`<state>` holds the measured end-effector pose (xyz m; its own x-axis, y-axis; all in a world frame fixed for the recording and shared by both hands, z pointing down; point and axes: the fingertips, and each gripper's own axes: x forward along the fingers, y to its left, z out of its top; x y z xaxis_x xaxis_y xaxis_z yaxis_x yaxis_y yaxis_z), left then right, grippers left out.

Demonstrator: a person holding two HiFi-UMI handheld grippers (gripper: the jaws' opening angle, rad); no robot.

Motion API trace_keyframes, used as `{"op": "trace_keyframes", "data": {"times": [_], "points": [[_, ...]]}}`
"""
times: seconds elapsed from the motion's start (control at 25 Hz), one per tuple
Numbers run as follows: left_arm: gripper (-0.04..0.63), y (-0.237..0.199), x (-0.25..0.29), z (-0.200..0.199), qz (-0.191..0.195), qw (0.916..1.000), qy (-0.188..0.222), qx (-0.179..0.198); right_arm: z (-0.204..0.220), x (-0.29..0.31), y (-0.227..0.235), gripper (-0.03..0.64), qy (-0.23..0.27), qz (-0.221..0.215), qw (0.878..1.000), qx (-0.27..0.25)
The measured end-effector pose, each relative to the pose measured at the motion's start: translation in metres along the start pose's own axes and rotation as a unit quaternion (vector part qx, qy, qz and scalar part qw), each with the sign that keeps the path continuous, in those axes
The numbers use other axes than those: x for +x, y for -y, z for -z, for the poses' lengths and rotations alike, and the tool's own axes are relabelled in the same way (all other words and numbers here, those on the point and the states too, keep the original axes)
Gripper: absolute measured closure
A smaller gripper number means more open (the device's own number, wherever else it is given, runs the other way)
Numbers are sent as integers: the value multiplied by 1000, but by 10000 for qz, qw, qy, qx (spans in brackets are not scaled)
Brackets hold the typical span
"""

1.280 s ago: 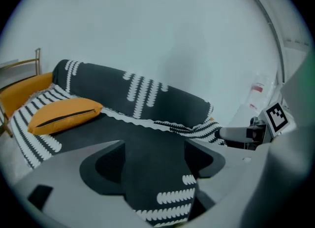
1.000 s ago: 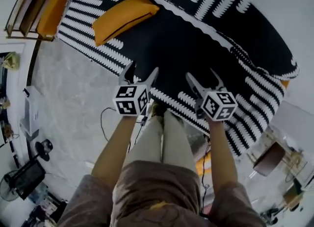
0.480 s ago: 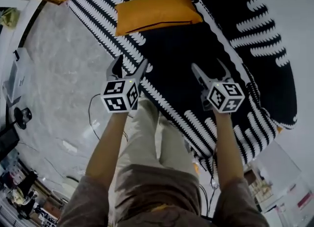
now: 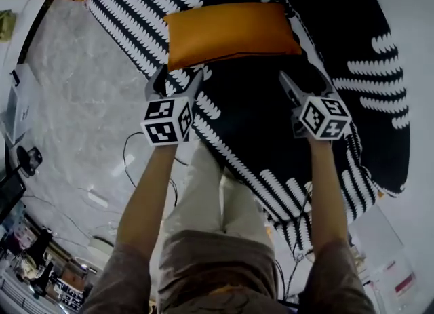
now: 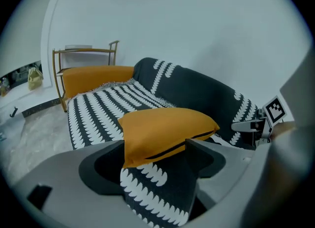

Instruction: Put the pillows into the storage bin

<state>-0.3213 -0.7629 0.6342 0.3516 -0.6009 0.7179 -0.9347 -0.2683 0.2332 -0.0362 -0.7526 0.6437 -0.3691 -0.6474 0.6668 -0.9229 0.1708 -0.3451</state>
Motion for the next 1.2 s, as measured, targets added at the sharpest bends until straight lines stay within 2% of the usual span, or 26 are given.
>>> {"op": "trace_keyframes", "data": {"times": [0.24,0.4,0.48,0.52,0.64,0.76,0.84,1.04,1.2], "points": [[225,-29,62,-8,29,9993,-360,26,-12,78,32,199,-481,1,9985,-247],[212,-34,79,-4,426,9983,-389,-73,-6,102,38,184,-603,-296,9977,-47],[207,-32,81,0,649,9968,-408,-205,-3,102,34,225,-548,-583,9967,111],[208,-29,81,2,724,9961,-448,-243,-1,99,34,259,-524,-682,9962,155],[224,-7,79,1,884,9937,-605,-316,-4,82,41,288,-489,-721,9960,177],[326,20,75,-14,1011,9925,-649,-240,-16,65,45,383,-449,-678,9965,183],[369,24,71,-22,1083,9920,-635,-139,-19,60,38,429,-353,-604,9972,272],[376,44,29,-42,1478,9870,-607,146,-23,1,18,434,46,-228,9977,639],[376,83,-6,-77,1942,9769,-700,555,-37,-72,13,430,355,244,9943,971]]}}
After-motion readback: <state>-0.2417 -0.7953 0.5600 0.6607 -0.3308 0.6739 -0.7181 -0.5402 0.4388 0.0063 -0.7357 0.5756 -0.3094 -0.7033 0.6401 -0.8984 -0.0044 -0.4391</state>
